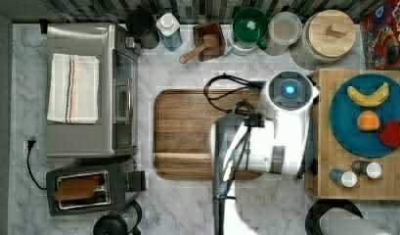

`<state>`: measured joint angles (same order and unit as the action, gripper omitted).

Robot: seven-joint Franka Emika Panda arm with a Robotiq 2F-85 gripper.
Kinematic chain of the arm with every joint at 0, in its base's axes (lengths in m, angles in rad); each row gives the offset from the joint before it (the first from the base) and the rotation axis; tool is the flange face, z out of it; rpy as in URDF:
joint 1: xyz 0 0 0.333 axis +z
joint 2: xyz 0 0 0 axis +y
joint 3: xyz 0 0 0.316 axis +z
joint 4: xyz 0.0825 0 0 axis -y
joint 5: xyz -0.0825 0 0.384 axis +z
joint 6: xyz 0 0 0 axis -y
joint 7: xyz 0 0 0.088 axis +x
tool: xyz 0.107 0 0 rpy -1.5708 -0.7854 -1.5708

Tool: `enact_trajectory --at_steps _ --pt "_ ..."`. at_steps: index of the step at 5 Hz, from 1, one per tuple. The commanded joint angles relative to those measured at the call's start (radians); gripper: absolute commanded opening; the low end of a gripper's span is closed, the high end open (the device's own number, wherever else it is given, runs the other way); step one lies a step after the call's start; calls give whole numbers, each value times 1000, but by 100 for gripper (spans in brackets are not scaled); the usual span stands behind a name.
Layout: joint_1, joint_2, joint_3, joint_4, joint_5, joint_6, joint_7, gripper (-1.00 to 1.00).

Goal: Open the drawer.

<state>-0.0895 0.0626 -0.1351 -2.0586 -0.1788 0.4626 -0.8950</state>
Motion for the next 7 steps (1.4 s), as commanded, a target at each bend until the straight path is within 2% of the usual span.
enact_trajectory --at_steps 1,2,3,5,7 --pt "-75 28 -33 -30 4 171 -166 100" --pt "-102 53 -24 -22 2 166 -186 100" --pt "-103 80 -28 -39 -9 208 -168 100" --pt "-141 121 -37 -100 -43 353 -200 100" --pt "-139 159 -56 -149 -55 446 -201 100"
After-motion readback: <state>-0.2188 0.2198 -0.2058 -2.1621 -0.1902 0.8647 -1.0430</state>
